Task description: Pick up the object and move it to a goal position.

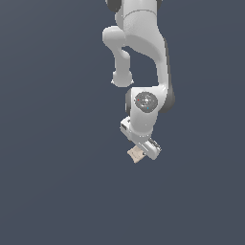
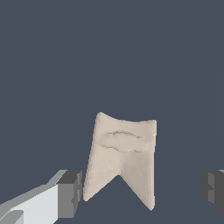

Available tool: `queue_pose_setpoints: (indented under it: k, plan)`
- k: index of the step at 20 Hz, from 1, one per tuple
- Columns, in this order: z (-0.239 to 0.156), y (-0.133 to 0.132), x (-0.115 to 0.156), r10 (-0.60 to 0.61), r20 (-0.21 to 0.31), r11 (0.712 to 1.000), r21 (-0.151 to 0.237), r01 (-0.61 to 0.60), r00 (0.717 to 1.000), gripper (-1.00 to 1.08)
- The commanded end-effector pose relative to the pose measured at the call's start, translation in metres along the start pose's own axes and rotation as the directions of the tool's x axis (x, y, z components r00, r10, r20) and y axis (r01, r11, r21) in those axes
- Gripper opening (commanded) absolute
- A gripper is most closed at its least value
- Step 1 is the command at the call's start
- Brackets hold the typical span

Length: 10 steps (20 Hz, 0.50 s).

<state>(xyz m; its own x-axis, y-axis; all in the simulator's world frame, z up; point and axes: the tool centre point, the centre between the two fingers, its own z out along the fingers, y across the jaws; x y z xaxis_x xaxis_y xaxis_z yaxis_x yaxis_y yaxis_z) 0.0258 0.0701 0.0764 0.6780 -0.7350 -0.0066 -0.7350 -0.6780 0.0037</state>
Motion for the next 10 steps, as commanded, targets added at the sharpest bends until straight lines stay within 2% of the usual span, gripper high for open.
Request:
queue_pose_setpoints:
  k: [1, 10]
  plan:
    - [0.0046, -0.0028, -0.0011, 0.048, -0.002, 0.999, 0.002, -0.048, 0.999, 1.0]
    - [0.0136, -0.008, -0.0038, 0.136, -0.006, 0.991, 0.004, -0.136, 0.991, 1.0]
